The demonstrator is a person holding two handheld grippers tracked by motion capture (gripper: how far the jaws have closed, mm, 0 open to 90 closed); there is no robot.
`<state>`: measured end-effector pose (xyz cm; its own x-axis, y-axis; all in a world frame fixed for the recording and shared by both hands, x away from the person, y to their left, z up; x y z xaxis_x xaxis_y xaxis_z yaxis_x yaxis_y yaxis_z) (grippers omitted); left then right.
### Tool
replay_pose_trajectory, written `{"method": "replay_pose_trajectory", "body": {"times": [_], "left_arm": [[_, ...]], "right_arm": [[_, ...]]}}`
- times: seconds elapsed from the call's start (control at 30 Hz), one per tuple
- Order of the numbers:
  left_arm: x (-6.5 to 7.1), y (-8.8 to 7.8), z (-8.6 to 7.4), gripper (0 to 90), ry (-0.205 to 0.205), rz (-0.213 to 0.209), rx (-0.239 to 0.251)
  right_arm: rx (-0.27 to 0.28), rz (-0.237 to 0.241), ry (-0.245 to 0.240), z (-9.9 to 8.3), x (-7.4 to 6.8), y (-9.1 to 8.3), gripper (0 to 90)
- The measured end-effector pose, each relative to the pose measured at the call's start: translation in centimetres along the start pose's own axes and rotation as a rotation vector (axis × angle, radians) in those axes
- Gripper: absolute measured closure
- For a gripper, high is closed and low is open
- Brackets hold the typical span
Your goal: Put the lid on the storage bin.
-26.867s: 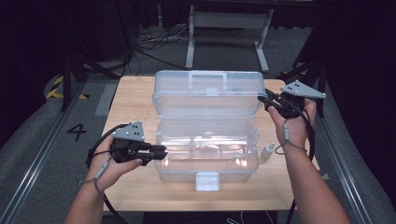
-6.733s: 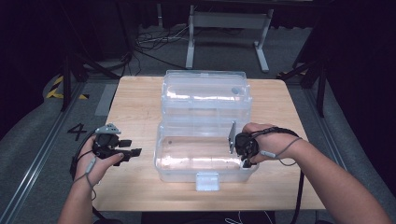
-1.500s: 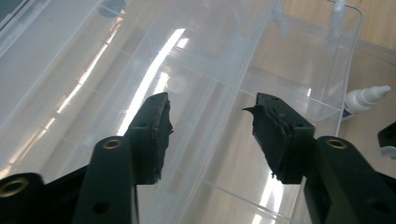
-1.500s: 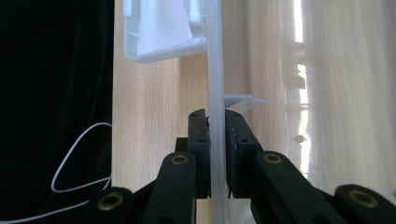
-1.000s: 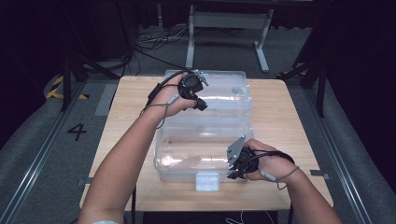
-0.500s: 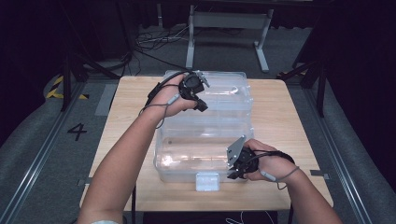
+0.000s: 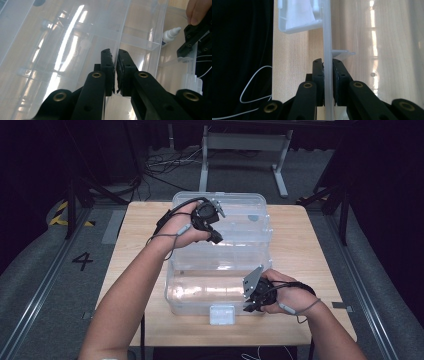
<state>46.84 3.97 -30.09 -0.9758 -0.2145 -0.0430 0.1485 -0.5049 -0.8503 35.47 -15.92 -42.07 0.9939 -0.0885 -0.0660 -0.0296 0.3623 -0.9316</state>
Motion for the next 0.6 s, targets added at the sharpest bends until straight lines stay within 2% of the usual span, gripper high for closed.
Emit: {"method": "replay_pose_trajectory", "body": {"times": [0.13, 0.6], "left_arm": [[0.2, -0.1, 0.1, 84.9, 0.011, -0.006, -0.011], [1.5, -0.5, 0.5, 85.9, 0.05, -0.038, -0.06]], "right_arm": [[0.004, -0.004, 0.013, 0.0, -0.1, 0.0, 82.6], [0.003, -0.009, -0.01, -0.1, 0.0, 0.0, 82.9]]}}
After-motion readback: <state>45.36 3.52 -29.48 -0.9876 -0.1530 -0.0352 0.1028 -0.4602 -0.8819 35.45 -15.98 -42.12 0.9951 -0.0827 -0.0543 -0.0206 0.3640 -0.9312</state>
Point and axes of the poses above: each handheld gripper's, and its own axes: y roughly forward along the jaws, z roughly out of its top, x roughly to its right, the point moved 2 cm from there along y, roughly forward along the jaws, and after that the axes turned 6 degrees about y, right-handed, at the moved point
